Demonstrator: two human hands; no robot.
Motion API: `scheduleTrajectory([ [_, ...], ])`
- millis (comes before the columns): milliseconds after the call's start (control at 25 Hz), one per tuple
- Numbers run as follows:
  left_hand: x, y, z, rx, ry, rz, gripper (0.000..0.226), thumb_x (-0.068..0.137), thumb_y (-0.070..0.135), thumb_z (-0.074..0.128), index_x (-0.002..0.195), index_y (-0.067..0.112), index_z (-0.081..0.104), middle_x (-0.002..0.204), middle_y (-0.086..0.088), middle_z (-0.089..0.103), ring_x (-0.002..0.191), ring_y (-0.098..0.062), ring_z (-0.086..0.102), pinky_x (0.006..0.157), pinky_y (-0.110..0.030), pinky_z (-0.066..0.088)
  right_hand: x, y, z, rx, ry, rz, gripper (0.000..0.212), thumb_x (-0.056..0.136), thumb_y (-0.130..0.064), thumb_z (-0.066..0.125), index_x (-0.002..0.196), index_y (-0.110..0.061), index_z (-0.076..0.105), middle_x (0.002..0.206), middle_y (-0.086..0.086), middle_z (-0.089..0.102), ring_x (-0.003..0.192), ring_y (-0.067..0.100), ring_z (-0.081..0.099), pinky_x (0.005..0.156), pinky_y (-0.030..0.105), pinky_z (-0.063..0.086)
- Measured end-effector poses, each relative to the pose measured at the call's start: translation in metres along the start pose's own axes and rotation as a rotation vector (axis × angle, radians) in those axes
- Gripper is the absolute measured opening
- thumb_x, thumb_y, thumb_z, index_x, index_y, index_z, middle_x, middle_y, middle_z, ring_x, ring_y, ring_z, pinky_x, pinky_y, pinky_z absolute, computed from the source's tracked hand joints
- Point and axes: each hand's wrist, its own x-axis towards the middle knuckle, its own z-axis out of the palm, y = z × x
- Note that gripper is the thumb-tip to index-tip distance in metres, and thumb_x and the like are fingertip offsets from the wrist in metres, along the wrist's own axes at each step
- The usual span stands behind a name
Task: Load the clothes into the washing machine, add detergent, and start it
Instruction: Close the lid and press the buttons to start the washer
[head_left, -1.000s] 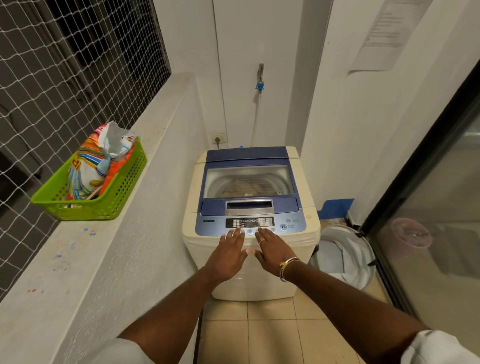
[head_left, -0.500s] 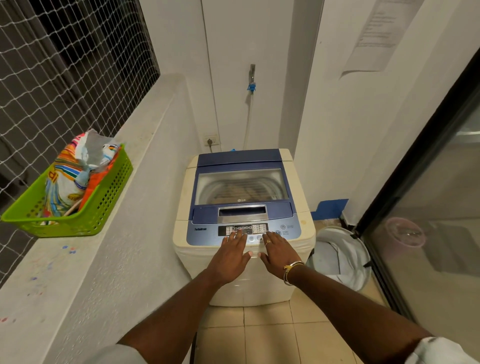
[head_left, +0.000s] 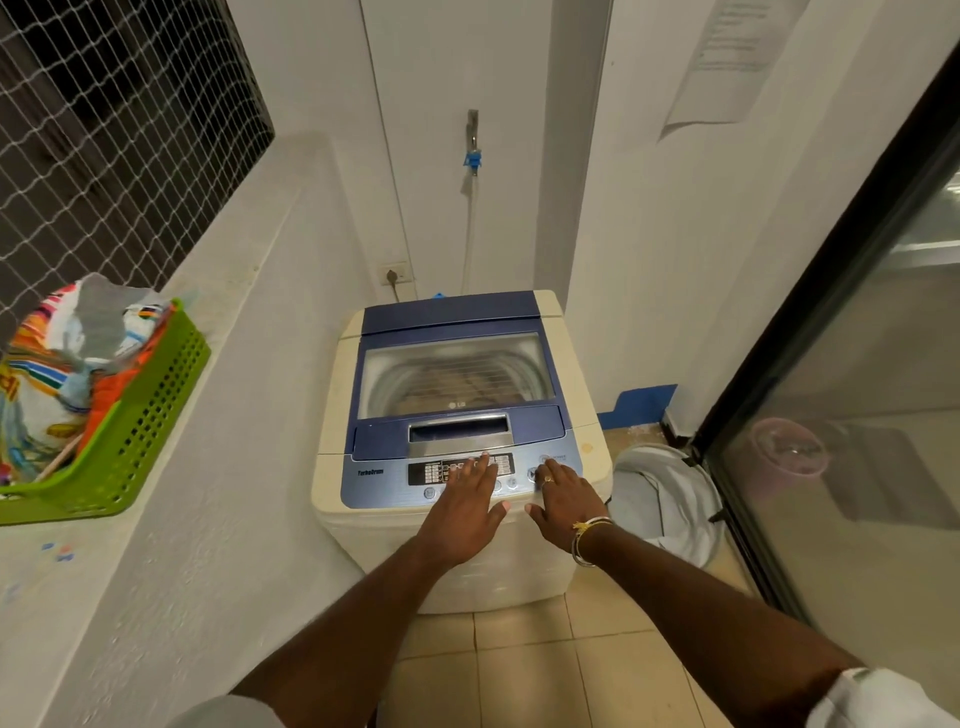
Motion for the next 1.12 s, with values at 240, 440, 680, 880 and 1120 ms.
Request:
scheduleTrajectory([
  [240, 0.009, -0.005, 0.009, -0.026, 0.064, -0.005, 0.063, 0.103, 0.047, 0.029, 0.157, 0.017, 0.014, 0.166, -0.002, 0.005, 0.153, -0.019, 0.000, 0.121, -0.034, -0.003, 0.007, 0.002, -0.002, -0.040, 0.012, -0.019, 0.065, 0.095, -0.052, 0.048, 0.149, -0.019, 0.034, 0.159, 0.005, 0.027, 0.142, 0.027, 0.031, 0.112, 0.042, 0.038],
  [440, 0.008, -0.010, 0.012, -0.023, 0.093, -0.005, 0.063, 0.103, 0.045, 0.031, 0.157, 0.017, 0.015, 0.165, -0.001, 0.007, 0.153, -0.018, 0.001, 0.119, -0.029, -0.007, 0.013, 0.004, -0.009, -0.148, -0.004, -0.052, 0.053, 0.096, -0.044, 0.049, 0.143, -0.020, 0.041, 0.153, 0.006, 0.036, 0.137, 0.029, 0.037, 0.109, 0.046, 0.038],
  [680, -0.007, -0.014, 0.012, -0.021, 0.069, -0.026, 0.063, 0.103, 0.044, 0.033, 0.157, 0.016, 0.015, 0.165, -0.003, 0.009, 0.153, -0.020, 0.004, 0.119, -0.029, -0.005, 0.024, -0.006, -0.026, -0.227, -0.104, -0.072, 0.047, 0.094, -0.031, 0.052, 0.137, -0.015, 0.045, 0.135, 0.008, 0.052, 0.126, 0.029, 0.045, 0.106, 0.047, 0.038],
  [880, -0.021, -0.018, -0.003, -0.021, 0.031, -0.041, 0.063, 0.103, 0.043, 0.035, 0.157, 0.016, 0.016, 0.165, -0.003, 0.008, 0.152, -0.021, 0.005, 0.122, -0.035, 0.002, 0.031, -0.008, -0.057, -0.193, -0.185, -0.030, 0.044, 0.095, -0.046, 0.045, 0.131, -0.020, 0.047, 0.125, 0.008, 0.061, 0.118, 0.028, 0.052, 0.095, 0.046, 0.041],
  [1120, -0.048, -0.027, -0.017, 0.002, 0.057, -0.064, 0.062, 0.104, 0.042, 0.034, 0.157, 0.014, 0.016, 0.165, -0.006, 0.012, 0.152, -0.025, 0.009, 0.123, -0.037, 0.003, -0.002, -0.028, -0.047, -0.140, 0.038, -0.088, 0.048, 0.099, -0.045, 0.041, 0.136, -0.014, 0.047, 0.135, 0.006, 0.054, 0.127, 0.025, 0.047, 0.103, 0.043, 0.042],
])
